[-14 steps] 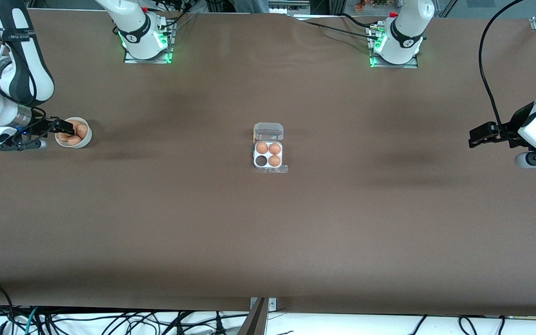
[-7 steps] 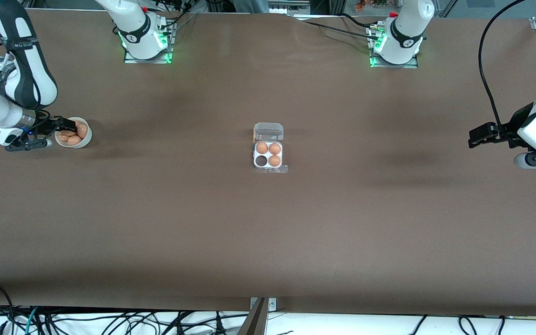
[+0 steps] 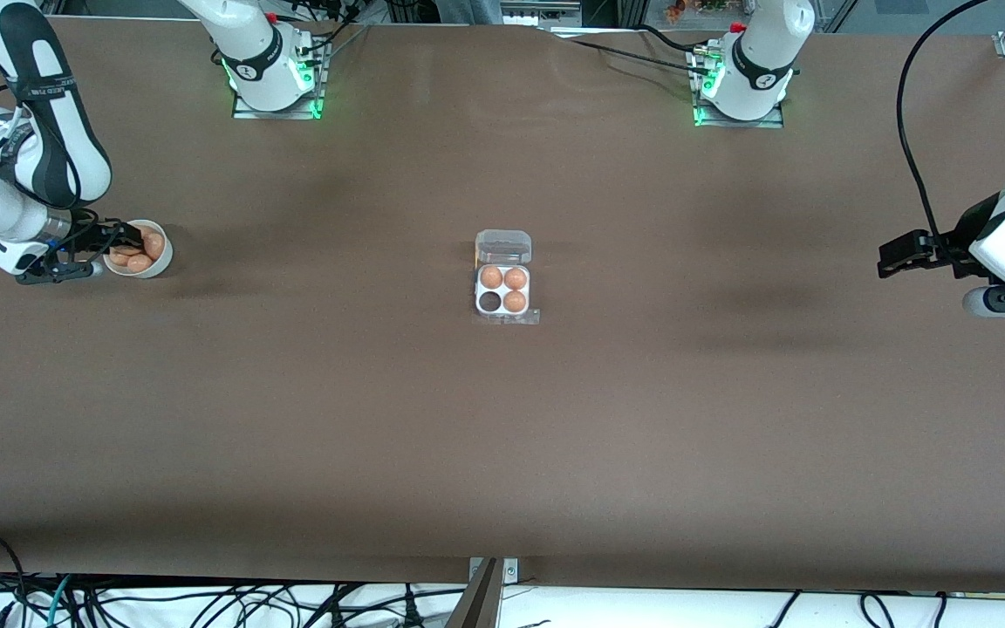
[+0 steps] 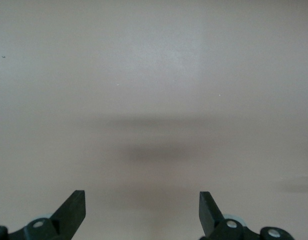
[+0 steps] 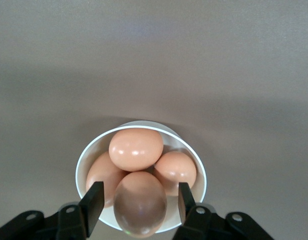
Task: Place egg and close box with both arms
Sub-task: 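Lower the right gripper and grasp one brown egg from the bowl, then lift the egg and carry it to the clear plastic egg box, then lower the egg into the empty slot of the egg box, then open the right gripper and withdraw while the left gripper reaches the box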
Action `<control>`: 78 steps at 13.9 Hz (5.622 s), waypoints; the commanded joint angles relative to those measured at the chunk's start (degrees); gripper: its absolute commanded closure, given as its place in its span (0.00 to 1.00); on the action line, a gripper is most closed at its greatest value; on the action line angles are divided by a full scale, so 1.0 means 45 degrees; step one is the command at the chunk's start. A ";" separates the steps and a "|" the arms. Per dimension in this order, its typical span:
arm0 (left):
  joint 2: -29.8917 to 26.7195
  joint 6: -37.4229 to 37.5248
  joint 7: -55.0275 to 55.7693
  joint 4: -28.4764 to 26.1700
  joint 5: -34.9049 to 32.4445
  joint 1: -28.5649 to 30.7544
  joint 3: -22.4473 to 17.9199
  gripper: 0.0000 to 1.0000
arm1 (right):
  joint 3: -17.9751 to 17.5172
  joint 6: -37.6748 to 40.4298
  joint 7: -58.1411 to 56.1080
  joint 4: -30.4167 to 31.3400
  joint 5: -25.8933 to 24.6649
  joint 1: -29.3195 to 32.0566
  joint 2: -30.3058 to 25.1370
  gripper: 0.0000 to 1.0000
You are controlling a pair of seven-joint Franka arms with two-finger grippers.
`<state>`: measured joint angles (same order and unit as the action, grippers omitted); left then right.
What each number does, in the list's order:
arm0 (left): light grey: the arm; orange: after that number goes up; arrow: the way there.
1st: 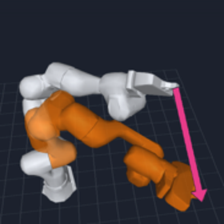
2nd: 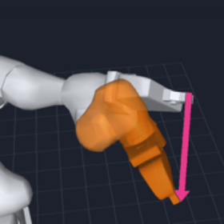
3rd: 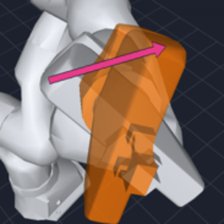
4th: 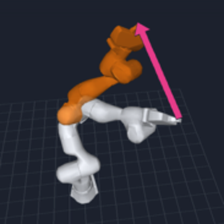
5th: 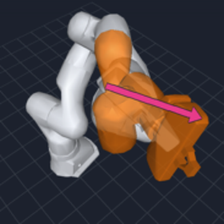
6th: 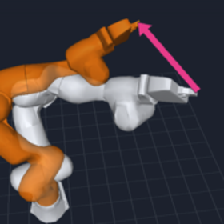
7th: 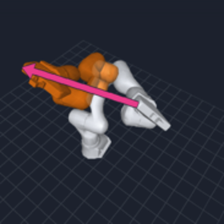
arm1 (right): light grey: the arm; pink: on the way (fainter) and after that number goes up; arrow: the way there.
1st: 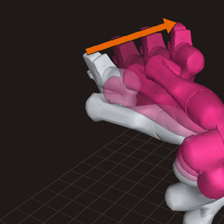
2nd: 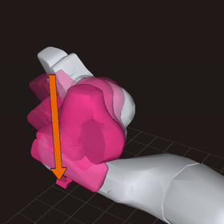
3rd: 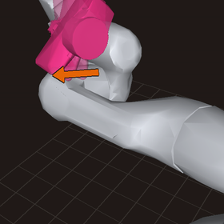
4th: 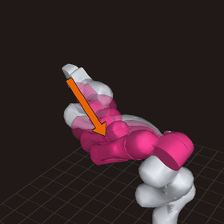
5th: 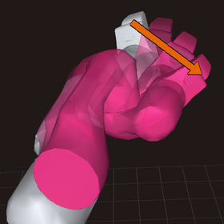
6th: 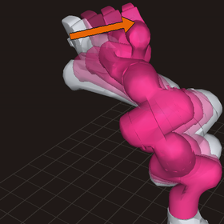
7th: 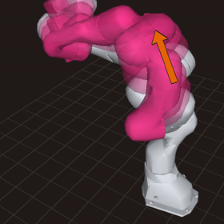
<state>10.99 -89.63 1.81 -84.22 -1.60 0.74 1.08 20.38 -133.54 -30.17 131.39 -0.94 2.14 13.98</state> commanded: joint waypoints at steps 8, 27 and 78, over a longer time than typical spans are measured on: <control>-0.0059 0.0055 -0.0265 -0.0035 -0.0191 0.0071 0.0073 0.00 | -0.0016 0.0514 -0.0307 0.0021 0.0542 0.0073 -0.0137 0.65; -0.0020 0.0055 -0.0246 -0.0035 -0.0093 0.0032 0.0073 0.00 | -0.0153 0.8072 0.9588 -0.8372 0.1866 -0.7129 0.2631 0.66; 0.0136 0.2396 0.2929 -0.0034 0.3207 -0.0221 0.1863 0.24 | 0.0840 0.8831 1.2512 -1.4257 0.5815 -0.8385 0.6679 0.00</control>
<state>11.77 -81.12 8.72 -84.22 11.51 0.34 5.39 21.90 -96.34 31.36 66.19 25.88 -36.02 44.78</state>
